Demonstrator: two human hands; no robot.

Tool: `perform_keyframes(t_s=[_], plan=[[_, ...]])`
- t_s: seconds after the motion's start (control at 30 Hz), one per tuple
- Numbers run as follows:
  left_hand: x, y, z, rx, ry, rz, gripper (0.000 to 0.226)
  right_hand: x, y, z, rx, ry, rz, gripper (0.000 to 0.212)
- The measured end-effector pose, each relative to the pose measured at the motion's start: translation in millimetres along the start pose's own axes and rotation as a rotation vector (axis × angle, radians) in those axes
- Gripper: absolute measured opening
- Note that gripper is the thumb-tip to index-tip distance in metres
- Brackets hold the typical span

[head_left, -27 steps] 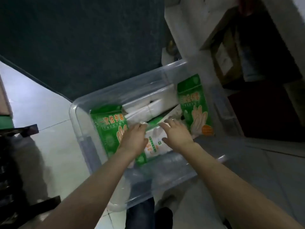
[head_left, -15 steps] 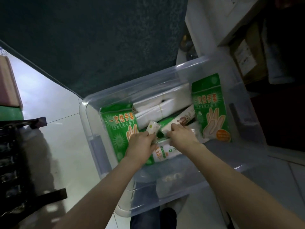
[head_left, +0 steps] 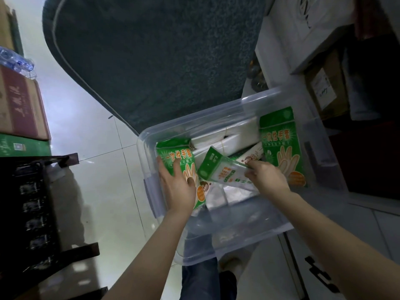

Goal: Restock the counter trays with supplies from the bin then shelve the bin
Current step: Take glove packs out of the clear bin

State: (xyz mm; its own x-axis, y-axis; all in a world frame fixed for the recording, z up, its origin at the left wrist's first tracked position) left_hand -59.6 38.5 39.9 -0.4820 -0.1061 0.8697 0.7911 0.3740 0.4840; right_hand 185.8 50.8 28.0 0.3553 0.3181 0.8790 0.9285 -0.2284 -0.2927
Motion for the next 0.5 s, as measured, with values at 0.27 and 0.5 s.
perform_keyframes(t_s=[0.27, 0.5], plan=[[-6.5, -3.0, 6.6, 0.204, 0.000, -0.260, 0.056, -2.8, -20.7, -4.3, -0.073, 0.027, 0.206, 0.012], [-18.0, -6.8, -0.4, 0.066, -0.132, -0.163, 0.049, -12.9, -19.8, -7.2, -0.307, -0.007, 0.503, 0.023]])
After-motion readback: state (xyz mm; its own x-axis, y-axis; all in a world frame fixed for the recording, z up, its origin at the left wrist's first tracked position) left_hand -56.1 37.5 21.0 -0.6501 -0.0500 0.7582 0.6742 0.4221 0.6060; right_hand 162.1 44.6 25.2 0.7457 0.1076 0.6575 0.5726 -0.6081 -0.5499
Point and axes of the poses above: each hand's wrist, its own z-axis towards the middle knuckle, its own x-axis out of the back of the hand, y = z × x, the point moved 6 cm from there along z, towards the middle knuckle, and after that the axes turned 14 degrees about y, right-handed, at the moved point
